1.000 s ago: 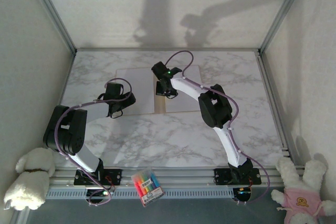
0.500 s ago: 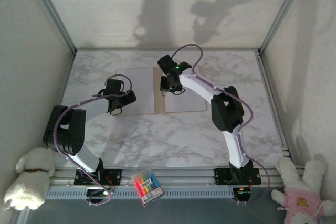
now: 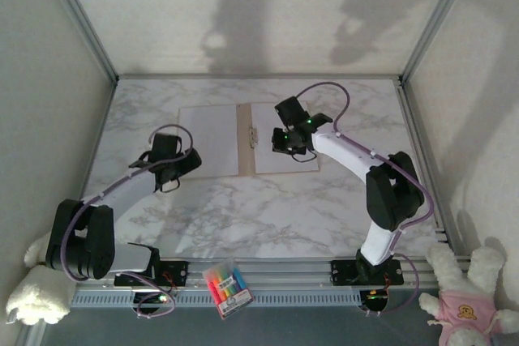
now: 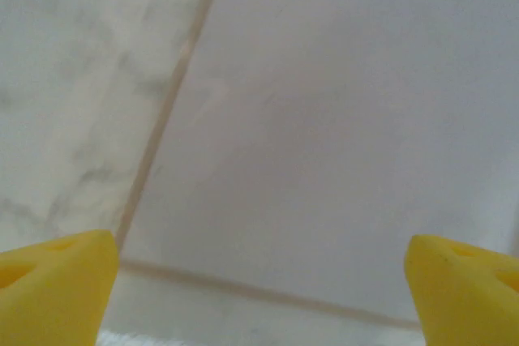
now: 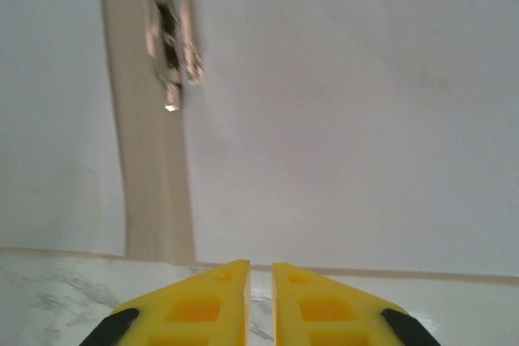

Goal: Put the files into the folder

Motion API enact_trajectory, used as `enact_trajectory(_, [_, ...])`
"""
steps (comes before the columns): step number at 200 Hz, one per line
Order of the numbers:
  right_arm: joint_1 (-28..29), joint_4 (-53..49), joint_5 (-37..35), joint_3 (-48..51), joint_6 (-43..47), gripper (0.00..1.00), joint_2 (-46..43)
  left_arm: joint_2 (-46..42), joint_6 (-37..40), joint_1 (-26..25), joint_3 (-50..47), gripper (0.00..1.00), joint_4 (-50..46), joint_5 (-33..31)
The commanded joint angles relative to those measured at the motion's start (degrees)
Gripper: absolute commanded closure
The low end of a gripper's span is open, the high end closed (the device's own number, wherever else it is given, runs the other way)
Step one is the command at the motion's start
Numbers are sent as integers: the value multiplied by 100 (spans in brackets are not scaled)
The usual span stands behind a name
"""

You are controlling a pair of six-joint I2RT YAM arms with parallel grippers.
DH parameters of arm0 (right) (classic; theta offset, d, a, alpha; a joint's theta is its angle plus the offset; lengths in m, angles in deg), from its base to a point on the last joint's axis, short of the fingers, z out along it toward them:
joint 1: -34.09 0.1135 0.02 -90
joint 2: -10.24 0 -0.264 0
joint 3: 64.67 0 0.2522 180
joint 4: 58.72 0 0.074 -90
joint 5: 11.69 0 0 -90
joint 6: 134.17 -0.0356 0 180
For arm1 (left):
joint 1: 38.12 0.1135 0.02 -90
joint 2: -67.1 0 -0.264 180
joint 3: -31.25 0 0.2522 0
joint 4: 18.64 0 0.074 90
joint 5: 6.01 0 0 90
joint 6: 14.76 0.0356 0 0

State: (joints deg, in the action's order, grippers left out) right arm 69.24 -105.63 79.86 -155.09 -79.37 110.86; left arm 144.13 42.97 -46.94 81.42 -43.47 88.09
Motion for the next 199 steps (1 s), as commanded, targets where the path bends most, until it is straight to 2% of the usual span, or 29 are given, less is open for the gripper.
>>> enact_trajectory(1, [-85,420,314,359,-29,85,-279,-193,-291,95,-394,13,56,70])
enact_trajectory(40, [-94,686,452,851,-90,84,-361,-442,-376,223,-738,26,424,245])
enact_trajectory(86, [-95,781,482,1048,-149,84,-397,-300,-354,509,-928,39,906,636])
enact_trajectory(124, [-100,752,448,1066,-139,83,-448,-151,-368,726,-1099,46,1320,1044])
enact_trajectory(158, [-102,774,453,1109,-162,83,-432,-76,-350,874,-1216,47,1642,1304])
enact_trajectory(199, [-105,801,488,1184,-190,83,-501,69,-346,1112,-1397,54,2306,1851])
